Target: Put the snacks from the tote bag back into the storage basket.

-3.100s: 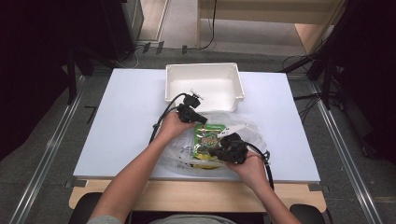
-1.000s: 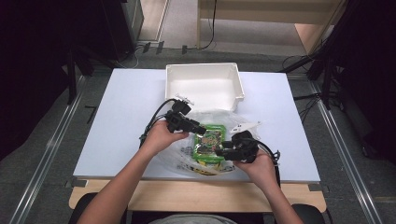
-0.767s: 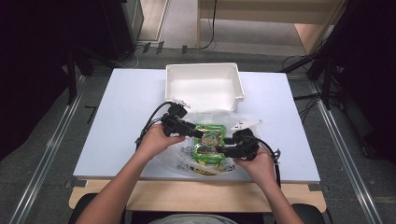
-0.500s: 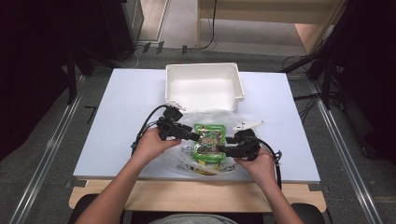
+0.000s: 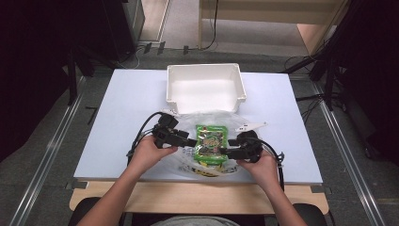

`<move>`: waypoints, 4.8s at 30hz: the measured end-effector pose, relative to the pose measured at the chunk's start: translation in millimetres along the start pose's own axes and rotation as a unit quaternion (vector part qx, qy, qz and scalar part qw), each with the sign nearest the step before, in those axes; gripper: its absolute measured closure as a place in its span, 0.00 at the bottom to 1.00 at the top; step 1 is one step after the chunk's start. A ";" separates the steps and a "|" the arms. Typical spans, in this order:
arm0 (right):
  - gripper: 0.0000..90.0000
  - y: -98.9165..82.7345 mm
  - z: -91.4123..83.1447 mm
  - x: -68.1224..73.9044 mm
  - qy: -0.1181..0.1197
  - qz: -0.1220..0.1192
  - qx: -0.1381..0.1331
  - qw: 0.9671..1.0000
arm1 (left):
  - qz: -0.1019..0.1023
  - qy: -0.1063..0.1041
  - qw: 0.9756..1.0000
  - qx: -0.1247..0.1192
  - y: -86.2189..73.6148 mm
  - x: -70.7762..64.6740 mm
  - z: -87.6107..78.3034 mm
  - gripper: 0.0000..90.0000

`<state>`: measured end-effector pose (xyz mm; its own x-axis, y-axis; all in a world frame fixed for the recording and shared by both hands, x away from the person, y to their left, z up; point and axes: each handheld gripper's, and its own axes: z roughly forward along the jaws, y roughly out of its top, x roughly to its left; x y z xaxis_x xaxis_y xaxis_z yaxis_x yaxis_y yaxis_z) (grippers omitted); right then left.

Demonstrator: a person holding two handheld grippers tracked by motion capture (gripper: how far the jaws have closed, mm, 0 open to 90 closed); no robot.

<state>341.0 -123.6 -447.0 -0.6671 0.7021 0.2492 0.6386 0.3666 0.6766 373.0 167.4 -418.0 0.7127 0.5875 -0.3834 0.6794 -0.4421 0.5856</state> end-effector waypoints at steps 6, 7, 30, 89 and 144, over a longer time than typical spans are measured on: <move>0.51 -1.5 0.3 1.9 0.000 0.000 -0.003 1.000 | -0.006 0.008 1.000 0.007 -5.1 0.9 5.9 0.45; 0.51 -1.7 0.5 2.5 0.000 0.004 -0.002 1.000 | -0.004 0.008 1.000 0.006 -5.1 0.3 7.4 0.46; 0.51 -2.8 3.5 4.1 0.001 0.005 -0.006 1.000 | 0.012 -0.003 0.999 0.045 -3.7 -9.2 35.1 0.98; 0.46 59.4 24.8 -1.6 0.004 0.073 0.045 0.996 | -0.037 -0.014 0.999 0.022 -13.2 3.4 42.7 1.00; 0.83 63.0 -7.1 2.4 0.045 0.038 0.007 0.998 | -0.037 -0.062 0.997 -0.004 -11.0 6.0 23.1 0.59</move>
<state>376.8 -103.2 -398.9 -0.6470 0.6716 0.3610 0.6940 0.3225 0.6437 373.8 160.1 -443.3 0.6771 0.5300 -0.5105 0.7298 -0.3946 0.5583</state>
